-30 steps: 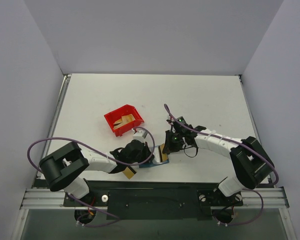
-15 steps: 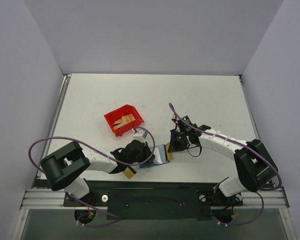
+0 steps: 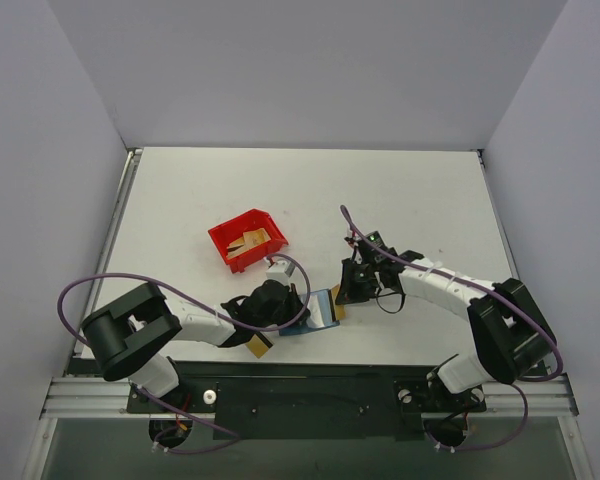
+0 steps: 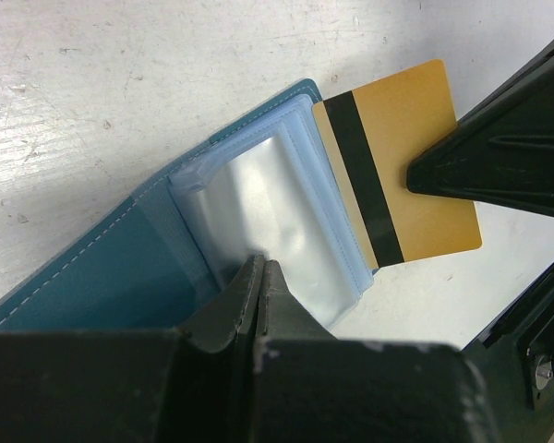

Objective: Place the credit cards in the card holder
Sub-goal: Insert the credit card into the card holder.

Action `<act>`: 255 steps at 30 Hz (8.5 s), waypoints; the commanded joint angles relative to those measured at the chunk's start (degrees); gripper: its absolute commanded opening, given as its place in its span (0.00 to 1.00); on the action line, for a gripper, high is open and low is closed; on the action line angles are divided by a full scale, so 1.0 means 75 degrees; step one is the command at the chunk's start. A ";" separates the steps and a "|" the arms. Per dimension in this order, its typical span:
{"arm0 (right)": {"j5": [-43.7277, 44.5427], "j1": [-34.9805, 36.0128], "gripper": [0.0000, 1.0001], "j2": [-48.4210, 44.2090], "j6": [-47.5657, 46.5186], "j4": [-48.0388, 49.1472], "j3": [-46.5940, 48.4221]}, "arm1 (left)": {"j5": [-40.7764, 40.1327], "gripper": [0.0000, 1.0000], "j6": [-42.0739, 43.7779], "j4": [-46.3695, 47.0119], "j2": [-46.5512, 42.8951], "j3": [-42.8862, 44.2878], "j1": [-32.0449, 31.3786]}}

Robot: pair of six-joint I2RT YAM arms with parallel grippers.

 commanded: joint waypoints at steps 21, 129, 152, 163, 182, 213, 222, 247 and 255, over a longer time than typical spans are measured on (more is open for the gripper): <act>-0.0662 0.0004 0.00 -0.0851 0.0014 0.0428 -0.0443 | 0.0093 0.00 0.0132 -0.1655 0.0568 -0.0305 -0.0173; -0.1154 0.1539 0.00 0.1916 0.1690 0.2409 0.0424 | -0.0340 0.00 0.0191 -0.3976 -0.3558 -0.0844 0.0401; -0.2033 0.0344 0.00 0.0861 -0.0055 0.1298 0.0060 | 0.0023 0.00 0.0237 -0.2687 -0.1378 -0.0832 0.0331; -0.1728 0.0121 0.00 0.1025 -0.1088 -0.0052 0.0588 | -0.0153 0.00 0.0788 -0.2698 -0.0756 -0.0317 0.0389; 0.0180 0.1174 0.00 0.0369 0.1358 0.1106 -0.0583 | 0.0023 0.00 0.1257 -0.2546 -0.0217 0.0175 0.1303; -0.1188 0.0250 0.00 -0.0101 0.1537 0.2266 -0.0794 | 0.0222 0.00 0.1222 -0.2077 0.0205 0.0035 0.1304; -0.1587 0.0180 0.00 0.0298 0.1889 0.2877 -0.1088 | 0.0187 0.00 0.1210 -0.2159 0.0147 -0.0023 0.1315; -0.1458 0.0168 0.00 0.1365 0.2299 0.3955 -0.1522 | -0.0129 0.00 0.0941 -0.3120 -0.1751 -0.0305 0.1304; -0.1470 0.0168 0.00 0.1400 0.2276 0.3967 -0.1522 | 0.0081 0.00 0.0800 -0.3026 -0.1940 -0.0609 0.1292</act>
